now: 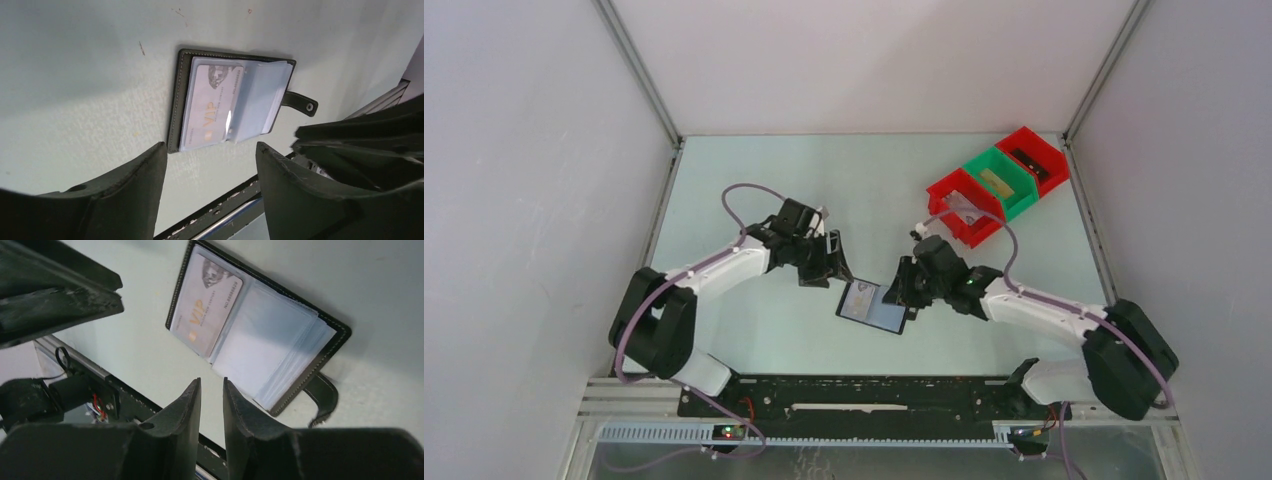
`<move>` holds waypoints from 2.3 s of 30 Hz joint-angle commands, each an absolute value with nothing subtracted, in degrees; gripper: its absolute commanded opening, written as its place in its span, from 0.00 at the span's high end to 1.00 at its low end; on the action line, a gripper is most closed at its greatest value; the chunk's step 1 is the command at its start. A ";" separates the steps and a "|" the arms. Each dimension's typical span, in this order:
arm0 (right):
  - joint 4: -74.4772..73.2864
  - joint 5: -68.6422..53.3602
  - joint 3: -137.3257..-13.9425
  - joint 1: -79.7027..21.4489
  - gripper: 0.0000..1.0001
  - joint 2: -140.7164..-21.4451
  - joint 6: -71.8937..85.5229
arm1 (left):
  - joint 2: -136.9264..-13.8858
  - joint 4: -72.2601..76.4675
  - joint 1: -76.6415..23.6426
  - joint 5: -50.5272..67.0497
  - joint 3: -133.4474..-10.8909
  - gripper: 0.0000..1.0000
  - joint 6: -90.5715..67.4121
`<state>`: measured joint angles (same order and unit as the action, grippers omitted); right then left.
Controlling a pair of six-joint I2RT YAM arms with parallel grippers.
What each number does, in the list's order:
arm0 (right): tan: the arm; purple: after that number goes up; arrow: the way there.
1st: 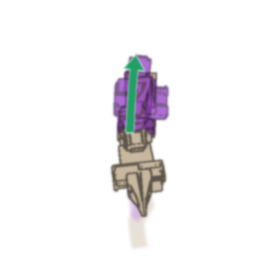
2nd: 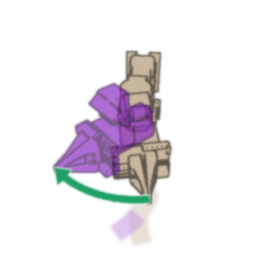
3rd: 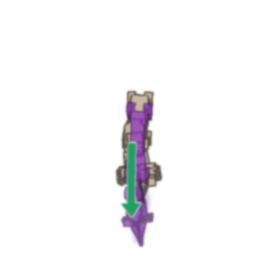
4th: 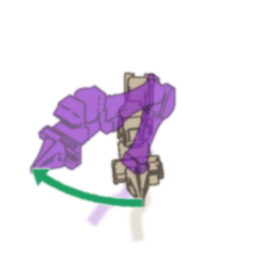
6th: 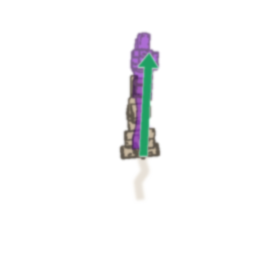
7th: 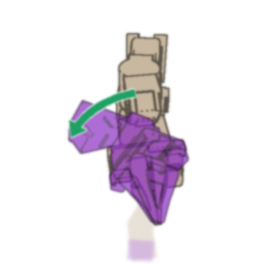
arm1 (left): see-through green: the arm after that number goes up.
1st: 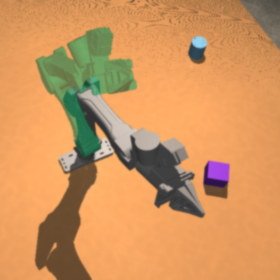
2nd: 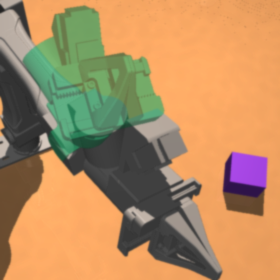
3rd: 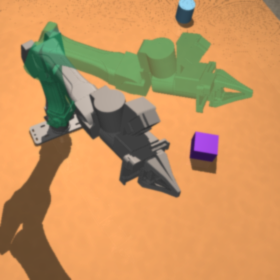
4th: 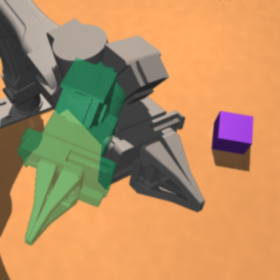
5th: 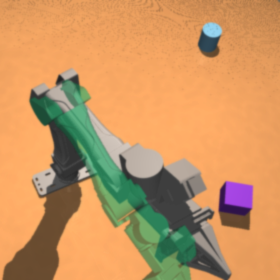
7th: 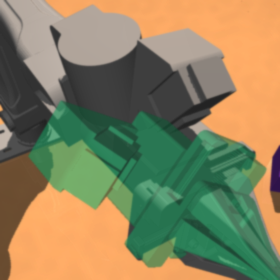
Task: Take the credit cards out of the card holder
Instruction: Remove the credit card from the card holder.
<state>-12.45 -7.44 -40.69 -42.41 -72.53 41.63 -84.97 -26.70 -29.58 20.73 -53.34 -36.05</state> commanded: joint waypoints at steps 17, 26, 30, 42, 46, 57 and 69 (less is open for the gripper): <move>19.24 -12.51 -32.04 -41.93 0.76 -91.62 65.22 | -94.84 -16.68 -31.14 24.52 -49.68 0.53 -38.68; 18.94 -11.14 -29.75 -41.56 0.75 -92.09 64.69 | -95.53 -13.64 -32.83 24.14 -48.57 0.67 -40.33; 20.13 -12.34 -29.44 -40.58 0.75 -92.61 64.31 | -95.48 -13.74 -33.63 23.30 -49.37 0.68 -39.96; 23.29 -15.45 -27.93 -38.77 0.75 -93.60 63.23 | -98.29 -14.64 -35.18 23.07 -50.89 0.91 -39.43; 25.85 -16.85 -26.31 -37.45 0.74 -93.20 64.29 | -99.14 -14.78 -35.24 22.86 -50.73 1.00 -39.81; 40.52 -20.87 -22.06 -35.51 0.77 -97.85 70.92 | -99.28 -14.13 -35.66 24.27 -49.70 1.00 -39.17; 45.41 -20.05 -19.78 -35.58 0.84 -96.26 71.02 | -98.99 -13.97 -36.21 24.68 -49.78 1.00 -39.10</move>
<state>44.77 -22.83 -20.14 -35.24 -98.24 71.50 -97.89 -14.11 -34.35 23.99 -49.52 -39.07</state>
